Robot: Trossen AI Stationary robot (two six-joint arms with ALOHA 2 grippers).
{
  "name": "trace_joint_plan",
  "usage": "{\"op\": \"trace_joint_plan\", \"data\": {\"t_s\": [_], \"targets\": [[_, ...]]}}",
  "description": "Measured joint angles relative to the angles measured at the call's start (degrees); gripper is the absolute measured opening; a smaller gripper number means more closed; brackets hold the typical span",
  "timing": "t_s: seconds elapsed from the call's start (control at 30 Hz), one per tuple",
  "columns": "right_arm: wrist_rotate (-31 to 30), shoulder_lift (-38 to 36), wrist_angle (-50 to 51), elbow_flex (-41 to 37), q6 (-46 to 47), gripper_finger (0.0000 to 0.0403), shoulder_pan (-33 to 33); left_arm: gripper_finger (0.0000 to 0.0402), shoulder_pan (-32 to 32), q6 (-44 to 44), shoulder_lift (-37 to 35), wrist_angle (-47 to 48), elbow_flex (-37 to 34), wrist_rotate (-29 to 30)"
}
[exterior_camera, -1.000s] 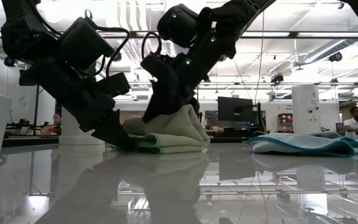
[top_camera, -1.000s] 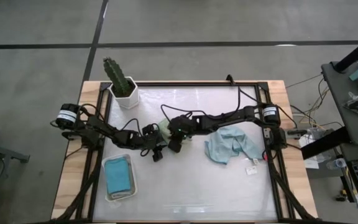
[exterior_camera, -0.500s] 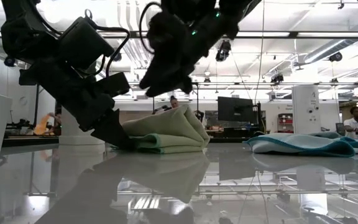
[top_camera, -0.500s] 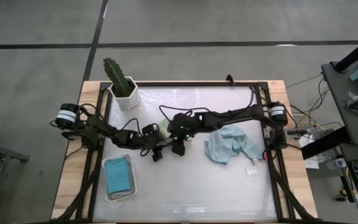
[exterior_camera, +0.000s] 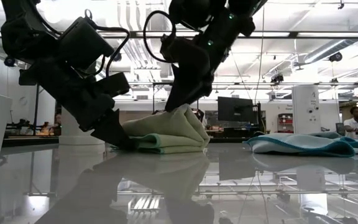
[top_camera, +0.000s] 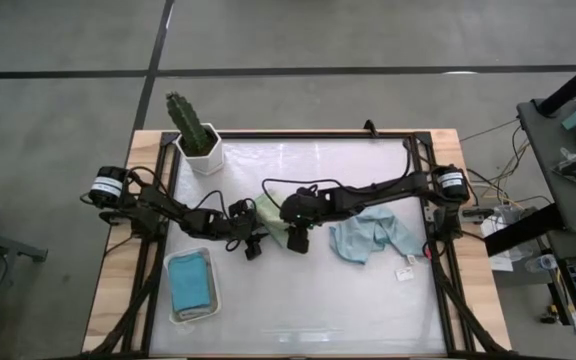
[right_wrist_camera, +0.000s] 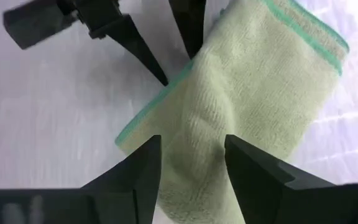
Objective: Fold microfiber towels
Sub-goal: Fold the green microfiber towel
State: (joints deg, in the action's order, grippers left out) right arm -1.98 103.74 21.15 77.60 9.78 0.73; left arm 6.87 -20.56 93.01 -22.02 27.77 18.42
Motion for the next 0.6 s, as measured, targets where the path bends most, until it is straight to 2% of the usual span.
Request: {"op": "trace_joint_plan", "data": {"t_s": [0.17, 0.4, 0.6], "targets": [[0.0, 0.0, -3.9, -2.6, 0.7, 0.0127, 0.3, 0.0148, 0.0, 0.0, 0.0, 0.0, 0.0, 0.1], [0.7, 0.1, -11.4, -4.5, 0.1, 0.0020, 1.7, 0.0148, 0.0, 0.0, 0.0, 0.0, 0.0, 0.1], [0.9, 0.1, -14.5, -4.5, 0.9, 0.0010, 2.8, 0.0148, 0.0, 0.0, 0.0, 0.0, 0.0, 0.1]]}}
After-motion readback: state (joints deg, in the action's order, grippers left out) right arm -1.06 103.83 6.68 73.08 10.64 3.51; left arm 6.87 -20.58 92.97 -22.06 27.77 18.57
